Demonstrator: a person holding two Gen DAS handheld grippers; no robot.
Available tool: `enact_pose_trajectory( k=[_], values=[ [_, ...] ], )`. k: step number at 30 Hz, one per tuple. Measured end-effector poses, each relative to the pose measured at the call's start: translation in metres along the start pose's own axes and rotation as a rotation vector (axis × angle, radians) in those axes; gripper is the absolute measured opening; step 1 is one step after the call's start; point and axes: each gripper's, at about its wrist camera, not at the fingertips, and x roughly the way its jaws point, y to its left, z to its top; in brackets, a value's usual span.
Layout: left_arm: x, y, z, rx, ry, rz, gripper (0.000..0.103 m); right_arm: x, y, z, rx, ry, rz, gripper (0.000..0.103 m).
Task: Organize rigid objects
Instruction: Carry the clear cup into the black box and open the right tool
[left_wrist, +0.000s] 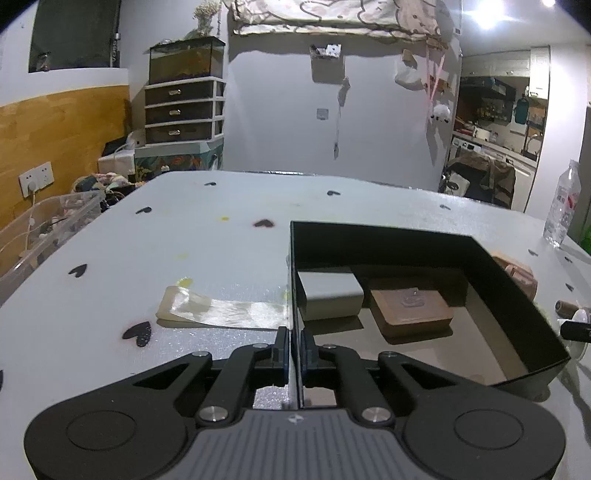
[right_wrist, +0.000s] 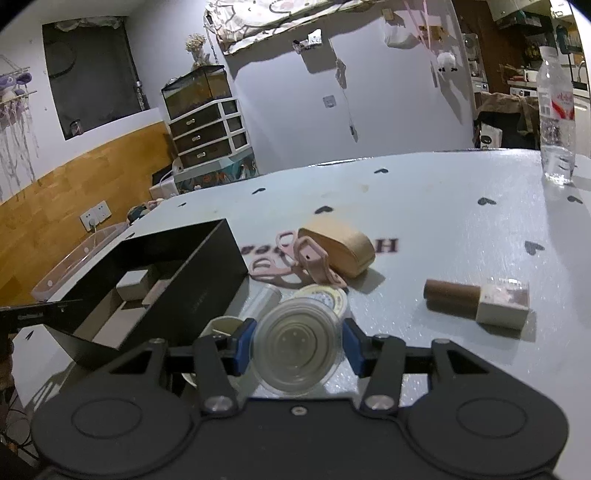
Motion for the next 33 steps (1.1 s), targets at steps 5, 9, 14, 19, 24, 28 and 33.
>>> enact_pose_trajectory(
  k=[5, 9, 14, 19, 24, 28, 33],
  values=[
    [-0.012, -0.002, 0.001, 0.008, -0.019, 0.003, 0.004, -0.003, 0.011, 0.01, -0.029, -0.023, 0.041, 0.051],
    [-0.014, -0.002, -0.002, -0.004, -0.03, 0.005, 0.004, -0.005, 0.025, 0.027, -0.059, -0.047, 0.096, 0.051],
    [-0.015, -0.002, -0.005, -0.007, -0.041, 0.005, 0.003, 0.004, 0.053, 0.05, -0.14, -0.039, 0.175, 0.051],
    [-0.015, 0.0, -0.005, -0.01, -0.046, -0.002, 0.003, 0.031, 0.093, 0.067, -0.319, 0.001, 0.178, 0.051],
    [-0.014, 0.003, -0.005, -0.02, -0.053, -0.01, 0.003, 0.07, 0.128, 0.074, -0.553, 0.083, 0.131, 0.051],
    [-0.015, 0.004, -0.006, -0.021, -0.054, -0.017, 0.003, 0.096, 0.144, 0.073, -0.706, 0.156, 0.078, 0.051],
    [-0.016, 0.005, -0.006, -0.019, -0.053, -0.02, 0.003, 0.112, 0.161, 0.062, -0.949, 0.222, -0.022, 0.051]
  ],
)
